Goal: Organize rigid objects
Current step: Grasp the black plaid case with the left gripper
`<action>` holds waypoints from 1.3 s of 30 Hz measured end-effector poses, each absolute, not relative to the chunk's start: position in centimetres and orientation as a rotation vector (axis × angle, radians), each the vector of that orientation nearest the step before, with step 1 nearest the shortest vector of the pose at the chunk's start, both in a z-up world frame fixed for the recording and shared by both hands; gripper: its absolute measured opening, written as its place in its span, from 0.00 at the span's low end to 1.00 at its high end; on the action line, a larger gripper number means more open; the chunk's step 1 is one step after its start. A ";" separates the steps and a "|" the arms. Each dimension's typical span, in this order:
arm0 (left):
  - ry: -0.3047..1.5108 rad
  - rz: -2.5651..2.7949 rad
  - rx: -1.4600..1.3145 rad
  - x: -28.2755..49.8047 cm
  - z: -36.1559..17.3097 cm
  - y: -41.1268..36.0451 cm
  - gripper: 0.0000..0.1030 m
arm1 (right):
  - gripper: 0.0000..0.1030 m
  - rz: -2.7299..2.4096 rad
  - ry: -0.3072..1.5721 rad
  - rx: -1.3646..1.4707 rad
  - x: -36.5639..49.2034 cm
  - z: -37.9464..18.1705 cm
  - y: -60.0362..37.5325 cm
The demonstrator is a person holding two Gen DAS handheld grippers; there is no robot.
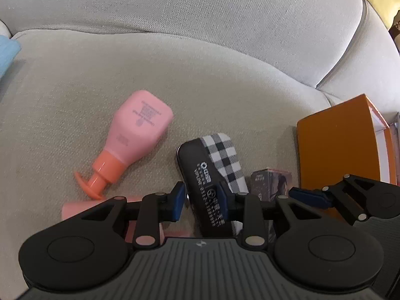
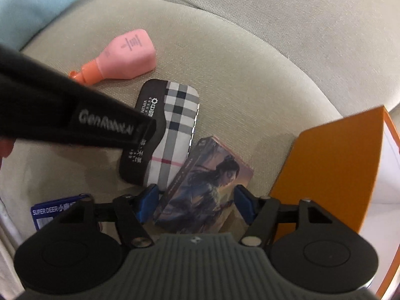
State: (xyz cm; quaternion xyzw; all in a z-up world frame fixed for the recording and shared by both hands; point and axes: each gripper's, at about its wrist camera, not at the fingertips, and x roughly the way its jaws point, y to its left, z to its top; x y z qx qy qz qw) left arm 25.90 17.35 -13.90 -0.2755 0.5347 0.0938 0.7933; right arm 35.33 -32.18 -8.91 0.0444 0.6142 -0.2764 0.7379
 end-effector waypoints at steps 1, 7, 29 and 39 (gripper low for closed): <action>1.147 0.198 -0.599 25.9 -14.0 17.4 0.36 | 0.66 -0.596 1.360 0.080 35.5 -9.0 -32.2; 1.134 0.197 -0.609 25.8 -13.9 17.6 0.36 | 0.39 -0.513 1.395 -0.036 35.6 -8.5 -32.0; 1.206 0.174 -0.652 27.6 -15.0 17.2 0.59 | 0.45 -0.426 1.413 -0.023 35.4 -8.0 -35.2; 1.087 0.148 -0.713 26.5 -12.7 17.2 0.21 | 0.42 -0.375 1.399 -0.021 34.5 -7.5 -36.0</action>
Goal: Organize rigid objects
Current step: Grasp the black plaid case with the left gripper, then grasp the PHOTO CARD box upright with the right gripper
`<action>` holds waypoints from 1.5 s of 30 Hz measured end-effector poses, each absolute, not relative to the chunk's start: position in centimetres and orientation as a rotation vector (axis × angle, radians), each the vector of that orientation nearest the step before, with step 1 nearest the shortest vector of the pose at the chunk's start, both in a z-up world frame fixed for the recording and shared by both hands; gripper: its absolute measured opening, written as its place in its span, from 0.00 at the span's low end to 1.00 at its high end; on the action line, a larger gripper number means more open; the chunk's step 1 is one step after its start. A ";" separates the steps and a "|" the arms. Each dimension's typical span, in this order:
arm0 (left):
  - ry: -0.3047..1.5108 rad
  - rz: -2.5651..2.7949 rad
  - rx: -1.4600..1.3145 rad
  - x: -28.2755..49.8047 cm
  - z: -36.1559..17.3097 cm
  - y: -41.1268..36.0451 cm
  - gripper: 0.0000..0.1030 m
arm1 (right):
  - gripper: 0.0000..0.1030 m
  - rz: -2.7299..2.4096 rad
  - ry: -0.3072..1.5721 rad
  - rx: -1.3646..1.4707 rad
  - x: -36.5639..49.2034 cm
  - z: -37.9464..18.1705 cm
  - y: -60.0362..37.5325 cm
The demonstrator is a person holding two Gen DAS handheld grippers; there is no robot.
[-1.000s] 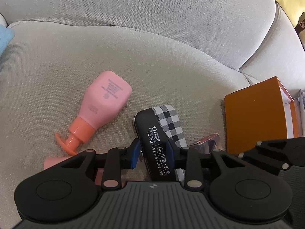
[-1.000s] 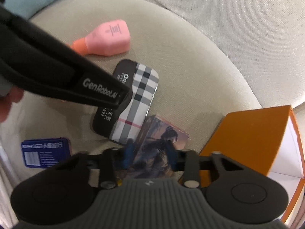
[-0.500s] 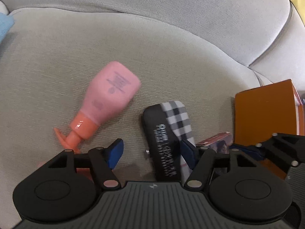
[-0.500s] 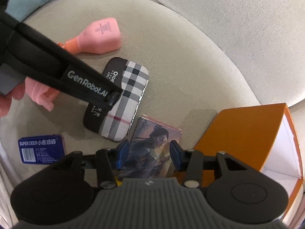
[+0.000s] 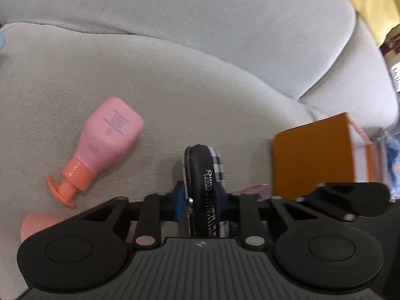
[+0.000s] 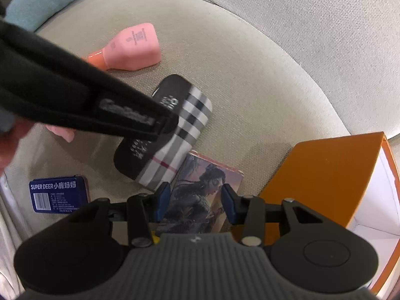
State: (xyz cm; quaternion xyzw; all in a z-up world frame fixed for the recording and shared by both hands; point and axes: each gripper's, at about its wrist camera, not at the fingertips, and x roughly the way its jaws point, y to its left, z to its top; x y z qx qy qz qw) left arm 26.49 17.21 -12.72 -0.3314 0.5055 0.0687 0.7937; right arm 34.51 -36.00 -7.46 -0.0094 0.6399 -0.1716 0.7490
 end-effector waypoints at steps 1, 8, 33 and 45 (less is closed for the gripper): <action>1.072 0.127 -0.729 26.3 -12.5 17.2 0.19 | 0.41 -0.362 1.395 -0.018 34.4 -7.4 -36.2; 1.053 0.051 -0.748 26.6 -11.8 16.6 0.19 | 0.27 -0.300 1.380 0.042 33.9 -6.9 -38.1; 1.028 0.228 -0.707 21.8 -11.8 17.9 0.21 | 0.67 -0.324 1.428 -0.251 34.4 -10.2 -33.8; 0.974 0.180 -0.760 20.3 -10.5 17.4 0.21 | 0.39 -0.343 1.389 -0.136 34.4 -7.7 -35.2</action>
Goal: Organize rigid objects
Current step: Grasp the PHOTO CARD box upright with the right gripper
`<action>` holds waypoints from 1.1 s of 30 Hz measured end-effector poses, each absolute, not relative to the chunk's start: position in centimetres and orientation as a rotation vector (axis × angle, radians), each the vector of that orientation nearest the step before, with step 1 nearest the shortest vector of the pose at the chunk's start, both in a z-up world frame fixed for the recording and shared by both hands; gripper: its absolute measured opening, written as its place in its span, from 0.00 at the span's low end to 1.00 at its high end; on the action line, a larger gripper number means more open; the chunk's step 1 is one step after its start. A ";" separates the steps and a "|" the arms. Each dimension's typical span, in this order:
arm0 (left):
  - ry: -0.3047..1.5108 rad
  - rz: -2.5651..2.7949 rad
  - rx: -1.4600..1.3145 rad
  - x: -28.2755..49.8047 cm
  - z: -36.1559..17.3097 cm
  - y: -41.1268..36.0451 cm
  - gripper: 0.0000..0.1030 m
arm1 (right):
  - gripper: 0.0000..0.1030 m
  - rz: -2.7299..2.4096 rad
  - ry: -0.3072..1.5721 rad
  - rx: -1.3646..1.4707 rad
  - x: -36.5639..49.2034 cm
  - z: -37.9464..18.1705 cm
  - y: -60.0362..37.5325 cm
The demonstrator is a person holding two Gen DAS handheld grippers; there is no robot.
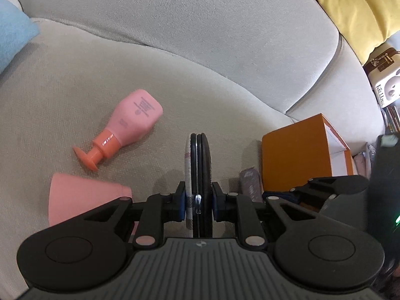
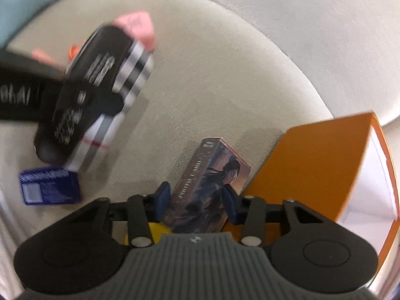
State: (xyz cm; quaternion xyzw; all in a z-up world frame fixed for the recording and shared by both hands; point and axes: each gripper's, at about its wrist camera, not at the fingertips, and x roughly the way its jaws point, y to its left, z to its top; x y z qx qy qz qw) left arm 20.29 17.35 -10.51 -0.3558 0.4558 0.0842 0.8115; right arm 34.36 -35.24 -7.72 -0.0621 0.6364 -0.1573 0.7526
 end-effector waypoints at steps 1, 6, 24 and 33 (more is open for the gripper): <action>0.974 0.177 -0.761 20.2 -10.5 17.2 0.21 | 0.37 -0.348 1.378 -0.112 34.2 -7.2 -35.5; 0.977 0.161 -0.754 20.4 -10.5 16.6 0.21 | 0.27 -0.327 1.283 -0.021 32.9 -4.5 -35.1; 1.095 0.215 -0.662 21.4 -12.5 15.9 0.24 | 0.24 -0.250 1.294 0.136 33.8 -7.4 -36.4; 1.070 0.234 -0.650 20.7 -11.8 15.0 0.19 | 0.22 -0.162 1.243 0.074 32.7 -7.7 -36.3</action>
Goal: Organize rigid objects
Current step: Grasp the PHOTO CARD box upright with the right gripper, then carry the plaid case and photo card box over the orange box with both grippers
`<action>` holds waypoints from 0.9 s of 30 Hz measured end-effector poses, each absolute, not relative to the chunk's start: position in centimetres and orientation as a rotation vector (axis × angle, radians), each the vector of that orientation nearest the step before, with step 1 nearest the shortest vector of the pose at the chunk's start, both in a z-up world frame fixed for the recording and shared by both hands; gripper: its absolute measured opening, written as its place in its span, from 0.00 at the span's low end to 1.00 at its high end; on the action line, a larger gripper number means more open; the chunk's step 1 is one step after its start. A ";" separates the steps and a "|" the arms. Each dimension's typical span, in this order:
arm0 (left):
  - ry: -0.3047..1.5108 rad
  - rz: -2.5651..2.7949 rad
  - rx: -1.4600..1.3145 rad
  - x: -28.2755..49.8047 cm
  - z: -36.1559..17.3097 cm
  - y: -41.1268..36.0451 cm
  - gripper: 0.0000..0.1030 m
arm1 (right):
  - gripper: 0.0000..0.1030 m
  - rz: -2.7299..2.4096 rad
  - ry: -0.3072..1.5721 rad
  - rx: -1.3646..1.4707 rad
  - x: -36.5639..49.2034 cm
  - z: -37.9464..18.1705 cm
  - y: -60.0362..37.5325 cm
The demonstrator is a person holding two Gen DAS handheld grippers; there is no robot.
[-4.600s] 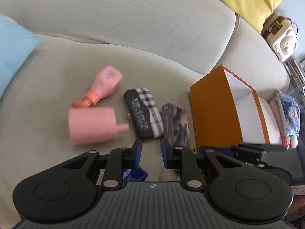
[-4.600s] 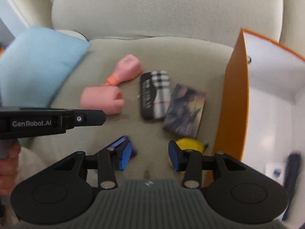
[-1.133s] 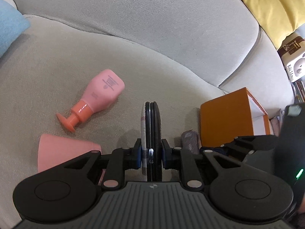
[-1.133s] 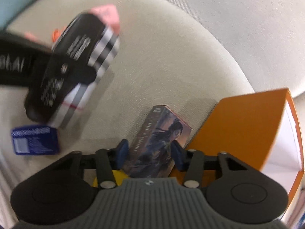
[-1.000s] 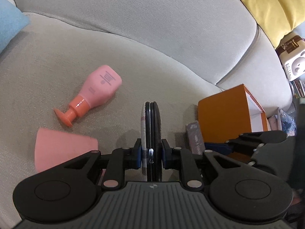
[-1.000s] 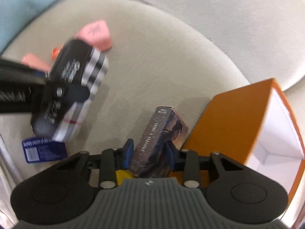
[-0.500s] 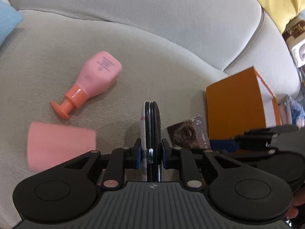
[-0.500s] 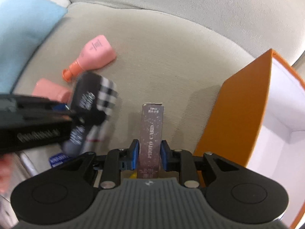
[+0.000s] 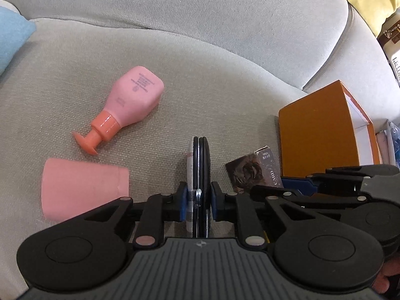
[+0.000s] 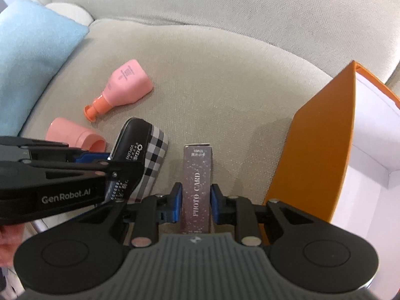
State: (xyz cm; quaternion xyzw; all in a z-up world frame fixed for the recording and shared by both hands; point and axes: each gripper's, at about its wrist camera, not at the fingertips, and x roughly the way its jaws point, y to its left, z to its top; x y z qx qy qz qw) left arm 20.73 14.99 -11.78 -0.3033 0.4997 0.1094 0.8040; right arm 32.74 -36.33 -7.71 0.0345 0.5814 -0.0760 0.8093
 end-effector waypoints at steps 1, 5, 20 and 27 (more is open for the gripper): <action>1.062 0.233 -0.653 20.5 -11.5 14.8 0.19 | 0.22 -0.164 1.229 0.075 32.5 -7.6 -36.2; 1.011 0.229 -0.664 18.9 -9.3 14.2 0.19 | 0.22 -0.136 1.152 0.108 31.1 -6.0 -35.8; 0.835 0.136 -0.665 17.4 0.1 9.4 0.19 | 0.22 0.058 0.915 0.092 22.9 3.9 -35.9; 0.828 0.039 -0.621 18.9 1.9 4.6 0.19 | 0.22 0.019 0.845 0.130 17.9 6.5 -39.6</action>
